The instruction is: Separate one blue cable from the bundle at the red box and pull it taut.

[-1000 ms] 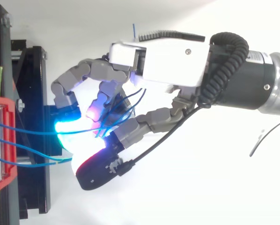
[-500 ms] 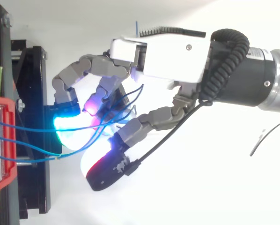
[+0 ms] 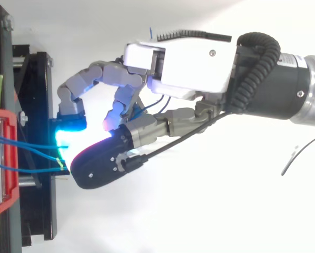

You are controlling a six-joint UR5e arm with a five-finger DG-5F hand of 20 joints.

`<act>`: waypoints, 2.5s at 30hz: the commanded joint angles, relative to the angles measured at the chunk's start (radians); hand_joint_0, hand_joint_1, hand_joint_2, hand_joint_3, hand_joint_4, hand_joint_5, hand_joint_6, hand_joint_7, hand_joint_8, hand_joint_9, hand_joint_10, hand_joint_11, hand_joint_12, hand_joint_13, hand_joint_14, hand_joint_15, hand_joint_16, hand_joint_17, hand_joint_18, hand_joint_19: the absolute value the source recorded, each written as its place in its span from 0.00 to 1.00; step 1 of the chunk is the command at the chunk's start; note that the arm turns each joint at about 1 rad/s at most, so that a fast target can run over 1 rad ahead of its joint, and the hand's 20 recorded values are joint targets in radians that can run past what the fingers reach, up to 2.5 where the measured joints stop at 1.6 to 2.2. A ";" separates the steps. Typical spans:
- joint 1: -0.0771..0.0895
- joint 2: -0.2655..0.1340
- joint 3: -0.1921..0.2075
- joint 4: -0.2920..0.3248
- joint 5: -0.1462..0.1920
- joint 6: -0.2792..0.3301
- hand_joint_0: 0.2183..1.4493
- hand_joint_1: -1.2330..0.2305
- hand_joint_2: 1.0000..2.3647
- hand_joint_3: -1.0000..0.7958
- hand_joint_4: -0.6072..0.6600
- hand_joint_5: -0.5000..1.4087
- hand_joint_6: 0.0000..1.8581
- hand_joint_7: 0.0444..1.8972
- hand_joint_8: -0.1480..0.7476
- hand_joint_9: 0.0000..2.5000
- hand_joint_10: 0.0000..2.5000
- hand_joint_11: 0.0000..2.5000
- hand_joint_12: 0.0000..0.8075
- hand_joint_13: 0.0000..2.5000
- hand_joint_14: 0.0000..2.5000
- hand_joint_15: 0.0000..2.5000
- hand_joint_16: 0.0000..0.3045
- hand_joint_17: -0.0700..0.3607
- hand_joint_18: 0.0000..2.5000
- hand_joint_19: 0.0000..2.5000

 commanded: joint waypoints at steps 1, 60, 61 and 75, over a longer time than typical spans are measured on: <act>0.000 0.000 0.000 0.001 0.001 -0.001 0.33 0.53 0.00 0.28 0.53 0.18 0.41 0.59 0.45 0.53 0.01 0.67 0.44 0.40 0.24 0.68 0.14 0.39 0.39 0.57; 0.003 0.000 0.000 -0.001 0.001 -0.001 0.32 0.30 0.01 0.50 0.52 0.18 0.47 0.63 0.50 0.48 0.01 0.64 0.52 0.28 0.01 0.34 0.17 0.44 0.31 0.46; 0.003 0.000 0.000 -0.001 0.001 -0.001 0.32 0.30 0.01 0.50 0.51 0.17 0.47 0.63 0.49 0.48 0.01 0.65 0.51 0.27 0.01 0.34 0.17 0.43 0.30 0.46; 0.003 0.000 0.000 -0.002 0.001 -0.001 0.35 0.29 0.00 0.28 0.53 0.17 0.47 0.61 0.47 0.47 0.01 0.64 0.49 0.26 0.01 0.32 0.16 0.42 0.29 0.43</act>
